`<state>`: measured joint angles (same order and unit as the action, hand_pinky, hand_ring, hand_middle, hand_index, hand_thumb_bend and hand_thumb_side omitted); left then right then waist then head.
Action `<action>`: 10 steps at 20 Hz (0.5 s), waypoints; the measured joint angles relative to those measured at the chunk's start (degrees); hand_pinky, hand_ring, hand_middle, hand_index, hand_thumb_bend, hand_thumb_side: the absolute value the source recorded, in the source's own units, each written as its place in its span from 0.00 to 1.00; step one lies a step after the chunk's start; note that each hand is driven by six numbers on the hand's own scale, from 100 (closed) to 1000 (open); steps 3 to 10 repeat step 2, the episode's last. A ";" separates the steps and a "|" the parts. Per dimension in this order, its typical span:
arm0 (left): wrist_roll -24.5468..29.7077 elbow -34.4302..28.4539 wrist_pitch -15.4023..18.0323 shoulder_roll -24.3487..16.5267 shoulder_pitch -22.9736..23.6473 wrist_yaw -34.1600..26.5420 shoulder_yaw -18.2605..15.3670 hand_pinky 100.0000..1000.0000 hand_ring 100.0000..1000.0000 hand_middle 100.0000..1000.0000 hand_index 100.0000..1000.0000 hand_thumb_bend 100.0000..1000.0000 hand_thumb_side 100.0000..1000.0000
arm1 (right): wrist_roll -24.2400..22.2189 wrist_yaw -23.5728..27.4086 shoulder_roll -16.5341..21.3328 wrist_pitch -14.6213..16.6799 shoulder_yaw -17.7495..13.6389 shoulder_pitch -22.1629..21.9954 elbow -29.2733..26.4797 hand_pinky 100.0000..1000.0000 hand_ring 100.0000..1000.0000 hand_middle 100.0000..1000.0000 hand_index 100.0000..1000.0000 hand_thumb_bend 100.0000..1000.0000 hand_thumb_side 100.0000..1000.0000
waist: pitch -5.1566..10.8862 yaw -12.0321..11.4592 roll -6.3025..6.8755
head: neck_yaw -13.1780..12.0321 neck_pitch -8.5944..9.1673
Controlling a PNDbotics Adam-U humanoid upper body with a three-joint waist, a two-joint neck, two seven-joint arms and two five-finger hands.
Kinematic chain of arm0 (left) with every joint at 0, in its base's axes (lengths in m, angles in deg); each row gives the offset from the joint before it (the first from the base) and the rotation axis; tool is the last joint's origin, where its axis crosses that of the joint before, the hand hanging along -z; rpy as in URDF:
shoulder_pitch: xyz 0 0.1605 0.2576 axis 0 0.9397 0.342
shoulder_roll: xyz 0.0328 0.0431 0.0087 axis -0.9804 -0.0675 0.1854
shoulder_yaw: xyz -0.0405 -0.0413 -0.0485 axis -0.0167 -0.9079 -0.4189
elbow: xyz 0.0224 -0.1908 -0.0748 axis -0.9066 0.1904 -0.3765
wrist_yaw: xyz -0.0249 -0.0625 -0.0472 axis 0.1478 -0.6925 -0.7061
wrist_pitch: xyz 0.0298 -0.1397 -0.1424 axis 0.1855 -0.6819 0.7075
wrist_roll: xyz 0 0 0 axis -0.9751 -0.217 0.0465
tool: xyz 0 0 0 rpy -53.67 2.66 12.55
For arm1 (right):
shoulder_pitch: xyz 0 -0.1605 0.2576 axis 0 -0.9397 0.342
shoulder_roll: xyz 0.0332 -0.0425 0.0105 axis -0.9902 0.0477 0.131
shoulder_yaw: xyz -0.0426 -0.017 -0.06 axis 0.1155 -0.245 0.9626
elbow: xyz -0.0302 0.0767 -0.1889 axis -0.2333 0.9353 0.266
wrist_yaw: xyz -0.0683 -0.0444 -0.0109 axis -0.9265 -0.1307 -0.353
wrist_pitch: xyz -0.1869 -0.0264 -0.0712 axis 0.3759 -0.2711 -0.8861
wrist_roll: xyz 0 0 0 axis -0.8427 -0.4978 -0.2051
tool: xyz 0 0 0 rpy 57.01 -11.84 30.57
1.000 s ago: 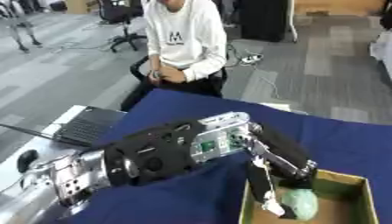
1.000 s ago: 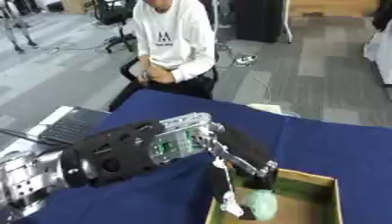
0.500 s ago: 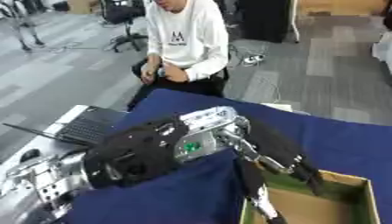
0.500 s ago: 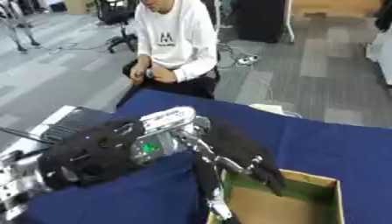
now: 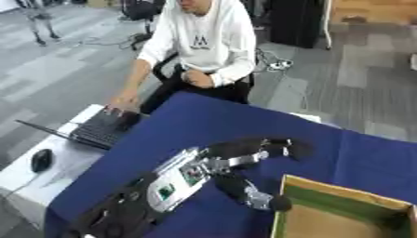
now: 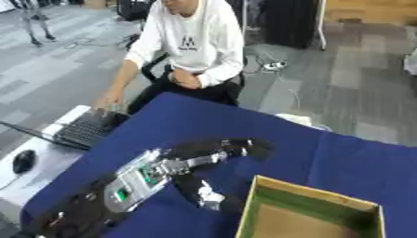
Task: Pick up objects on the table and place them in the box.
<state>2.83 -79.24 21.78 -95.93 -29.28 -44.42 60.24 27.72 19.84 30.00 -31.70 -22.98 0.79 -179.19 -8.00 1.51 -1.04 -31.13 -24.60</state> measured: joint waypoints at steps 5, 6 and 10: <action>0.45 -1.20 -0.85 2.19 -0.12 0.00 -1.18 0.89 0.78 0.99 1.00 0.73 0.79 | 0.43 -2.81 -1.29 -0.43 1.37 -0.72 0.00 0.01 0.17 0.17 0.35 0.06 1.00 | 0.02 -0.87 -0.52 | 0.52 0.62; 0.45 -1.20 -0.85 2.19 -0.12 0.00 -1.18 0.89 0.78 0.99 1.00 0.73 0.79 | 0.43 -2.81 -1.29 -0.43 1.37 -0.72 0.00 0.01 0.17 0.17 0.35 0.06 1.00 | 0.02 -0.87 -0.52 | 0.52 0.62; 0.45 -1.20 -0.85 2.19 -0.12 0.00 -1.18 0.89 0.78 0.99 1.00 0.73 0.79 | 0.43 -2.81 -1.29 -0.43 1.37 -0.72 0.00 0.01 0.17 0.17 0.35 0.06 1.00 | 0.02 -0.87 -0.52 | 0.52 0.62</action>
